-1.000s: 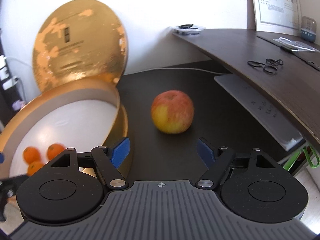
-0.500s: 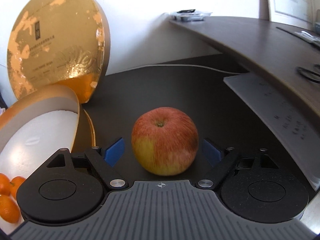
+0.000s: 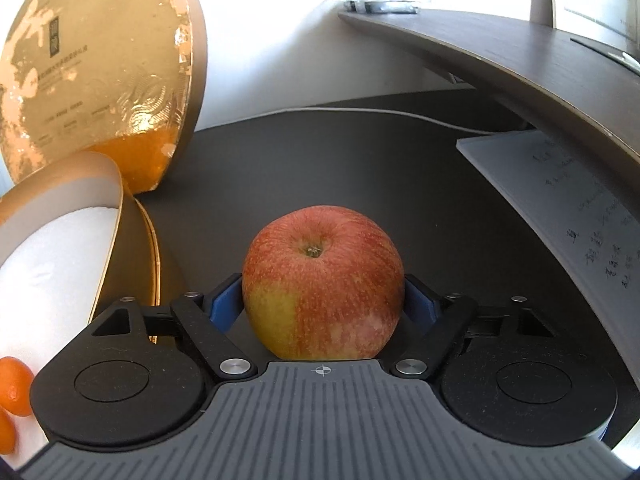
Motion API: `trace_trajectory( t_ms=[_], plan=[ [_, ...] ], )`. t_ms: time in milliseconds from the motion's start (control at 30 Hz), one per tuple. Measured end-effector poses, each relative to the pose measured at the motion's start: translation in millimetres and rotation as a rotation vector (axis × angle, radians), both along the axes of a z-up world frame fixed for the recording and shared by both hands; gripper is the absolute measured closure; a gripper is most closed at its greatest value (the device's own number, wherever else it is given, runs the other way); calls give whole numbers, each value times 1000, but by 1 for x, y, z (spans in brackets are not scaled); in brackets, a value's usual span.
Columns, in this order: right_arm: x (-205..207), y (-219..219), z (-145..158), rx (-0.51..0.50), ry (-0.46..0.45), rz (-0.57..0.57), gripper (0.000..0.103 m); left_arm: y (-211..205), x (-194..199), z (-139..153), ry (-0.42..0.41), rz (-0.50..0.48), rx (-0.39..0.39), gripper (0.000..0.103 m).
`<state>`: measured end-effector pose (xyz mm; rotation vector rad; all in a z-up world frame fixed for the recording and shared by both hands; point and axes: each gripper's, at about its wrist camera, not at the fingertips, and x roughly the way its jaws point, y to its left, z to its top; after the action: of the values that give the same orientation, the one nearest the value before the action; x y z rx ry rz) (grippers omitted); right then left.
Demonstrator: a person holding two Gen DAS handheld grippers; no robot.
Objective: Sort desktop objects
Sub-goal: 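Grasp the apple with the right gripper and lift it, then lower the apple into the gold box behind the mandarins and release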
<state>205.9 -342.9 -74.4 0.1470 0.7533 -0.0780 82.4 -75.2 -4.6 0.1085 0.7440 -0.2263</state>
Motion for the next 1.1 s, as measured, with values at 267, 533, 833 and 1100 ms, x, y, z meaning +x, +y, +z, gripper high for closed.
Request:
trace_trajectory(
  t_ms=[267,533,833,1100],
  plan=[
    [-36,2,44,6,-65,-36,21,16,-15,7,-18,8,-43,0],
    [-65,71,129,7,-240,125,21,54,-32,12,-46,74,-90,0],
    [-28,193,91,-16,-45,373,21,112,-45,8,-48,198,-117,0],
    [3,253,52,-98,127,400,21,144,-49,3,-42,242,-144,0]
  ],
)
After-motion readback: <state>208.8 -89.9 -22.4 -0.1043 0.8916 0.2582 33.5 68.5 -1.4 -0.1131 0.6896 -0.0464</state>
